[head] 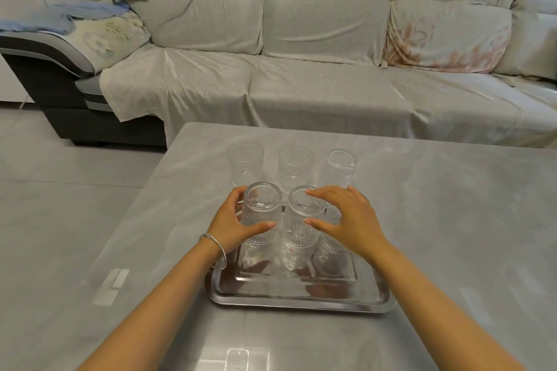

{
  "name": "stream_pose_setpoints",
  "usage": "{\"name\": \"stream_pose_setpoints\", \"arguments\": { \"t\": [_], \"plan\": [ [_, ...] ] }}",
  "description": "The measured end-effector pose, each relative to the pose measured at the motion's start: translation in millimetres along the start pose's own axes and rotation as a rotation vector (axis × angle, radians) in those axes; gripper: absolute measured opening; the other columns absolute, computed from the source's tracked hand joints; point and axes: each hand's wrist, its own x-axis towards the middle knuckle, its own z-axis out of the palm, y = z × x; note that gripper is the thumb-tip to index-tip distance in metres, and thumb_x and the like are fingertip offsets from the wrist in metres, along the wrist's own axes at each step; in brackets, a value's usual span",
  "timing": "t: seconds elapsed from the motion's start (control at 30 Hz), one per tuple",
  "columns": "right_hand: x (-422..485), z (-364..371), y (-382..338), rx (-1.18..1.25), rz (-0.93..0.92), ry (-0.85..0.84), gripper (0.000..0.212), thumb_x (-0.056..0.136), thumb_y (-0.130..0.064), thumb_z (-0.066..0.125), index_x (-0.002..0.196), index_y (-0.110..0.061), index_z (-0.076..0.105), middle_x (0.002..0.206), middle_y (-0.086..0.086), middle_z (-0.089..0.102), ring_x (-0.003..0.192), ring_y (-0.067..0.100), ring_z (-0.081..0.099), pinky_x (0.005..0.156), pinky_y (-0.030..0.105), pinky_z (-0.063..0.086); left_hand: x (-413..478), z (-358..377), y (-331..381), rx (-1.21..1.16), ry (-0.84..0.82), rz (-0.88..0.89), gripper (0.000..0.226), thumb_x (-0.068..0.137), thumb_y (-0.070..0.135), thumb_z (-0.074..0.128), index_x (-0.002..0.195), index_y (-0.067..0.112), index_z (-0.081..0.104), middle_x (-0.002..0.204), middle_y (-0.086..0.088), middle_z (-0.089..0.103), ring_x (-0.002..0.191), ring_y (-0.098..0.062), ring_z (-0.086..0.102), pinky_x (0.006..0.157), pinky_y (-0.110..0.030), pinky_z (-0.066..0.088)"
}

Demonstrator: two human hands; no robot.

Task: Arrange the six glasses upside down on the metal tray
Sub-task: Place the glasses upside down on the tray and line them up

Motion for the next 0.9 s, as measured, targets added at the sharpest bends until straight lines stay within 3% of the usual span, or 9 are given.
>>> {"name": "stream_pose_setpoints", "arguments": {
  "t": [0.13, 0.2, 0.37, 0.43, 0.5, 0.67, 0.8, 0.9],
  "plan": [
    [-1.1, -3.9, -2.6, -0.003, -0.008, -0.051, 0.060, 0.077, -0.061, 0.059, 0.132, -0.040, 0.046, 0.141, -0.012, 0.049, 0.132, 0.009, 0.041, 0.118, 0.040, 0.017, 2.7, -3.4, 14.9, 0.018, -0.048, 0.007, 0.087, 0.052, 0.047, 0.082, 0.126, 0.031, 0.039, 0.117, 0.013, 0.051, 0.109, -0.012, 0.053, 0.083, -0.016, 0.045],
    [0.2, -10.2, -2.9, 0.117, 0.015, -0.085, 0.060, 0.079, -0.057, 0.059, 0.134, -0.040, 0.044, 0.147, -0.012, 0.041, 0.135, 0.008, 0.037, 0.117, 0.039, 0.020, 9.2, -8.9, 32.0, -0.028, -0.036, 0.026, 0.090, 0.055, 0.059, 0.075, 0.132, 0.029, 0.037, 0.123, 0.009, 0.050, 0.112, -0.009, 0.051, 0.085, -0.017, 0.043],
    [18.6, -47.0, 18.0, 0.635, 0.177, 0.092, 0.059, 0.072, -0.050, 0.065, 0.127, -0.033, 0.053, 0.134, -0.014, 0.053, 0.119, -0.001, 0.051, 0.103, 0.021, 0.039, 52.8, -15.9, 89.0, -0.048, 0.030, 0.169, 0.051, 0.075, 0.052, 0.056, 0.118, 0.025, 0.054, 0.119, 0.006, 0.058, 0.108, -0.008, 0.055, 0.085, -0.015, 0.045],
    [29.8, -59.1, 38.8, 0.719, 0.250, 0.135, 0.060, 0.070, -0.047, 0.067, 0.126, -0.033, 0.052, 0.131, -0.014, 0.054, 0.117, 0.001, 0.053, 0.101, 0.023, 0.041, 78.5, -8.3, 104.5, -0.019, -0.027, 0.145, 0.039, 0.082, 0.048, 0.055, 0.115, 0.027, 0.056, 0.117, 0.008, 0.059, 0.111, -0.010, 0.055, 0.088, -0.020, 0.044],
    [39.6, -63.9, 61.0, 0.747, 0.318, 0.102, 0.066, 0.068, -0.047, 0.068, 0.129, -0.032, 0.049, 0.133, -0.013, 0.051, 0.120, 0.007, 0.051, 0.098, 0.026, 0.042, 104.0, 4.5, 111.5, 0.109, -0.114, 0.132, 0.045, 0.080, 0.051, 0.057, 0.119, 0.029, 0.054, 0.120, 0.012, 0.056, 0.113, -0.007, 0.051, 0.085, -0.019, 0.041],
    [60.7, -48.1, 99.9, 0.739, 0.385, -0.052, 0.077, 0.066, -0.053, 0.067, 0.135, -0.032, 0.042, 0.135, -0.016, 0.045, 0.119, 0.005, 0.047, 0.090, 0.020, 0.041, 153.5, 48.3, 105.3, 0.415, -0.338, 0.115, 0.062, 0.071, 0.059, 0.063, 0.124, 0.029, 0.052, 0.127, 0.012, 0.054, 0.118, -0.006, 0.047, 0.098, -0.025, 0.035],
    [73.9, -28.2, 114.8, 0.829, 0.355, -0.123, 0.061, 0.066, -0.051, 0.071, 0.123, -0.040, 0.051, 0.121, -0.026, 0.056, 0.104, -0.011, 0.058, 0.072, 0.007, 0.047, 180.2, 71.4, 96.6, 0.589, -0.435, 0.128, 0.066, 0.069, 0.059, 0.065, 0.126, 0.028, 0.053, 0.131, 0.009, 0.055, 0.124, -0.009, 0.048, 0.107, -0.029, 0.035],
    [79.2, -14.8, 123.7, 0.905, 0.332, -0.135, 0.048, 0.064, -0.044, 0.077, 0.109, -0.043, 0.061, 0.111, -0.023, 0.068, 0.107, -0.005, 0.061, 0.079, 0.010, 0.049, 189.0, 78.8, 91.7, 0.622, -0.518, 0.131, 0.064, 0.067, 0.058, 0.068, 0.123, 0.029, 0.056, 0.125, 0.010, 0.060, 0.119, -0.007, 0.051, 0.106, -0.029, 0.036]
  ]
}}
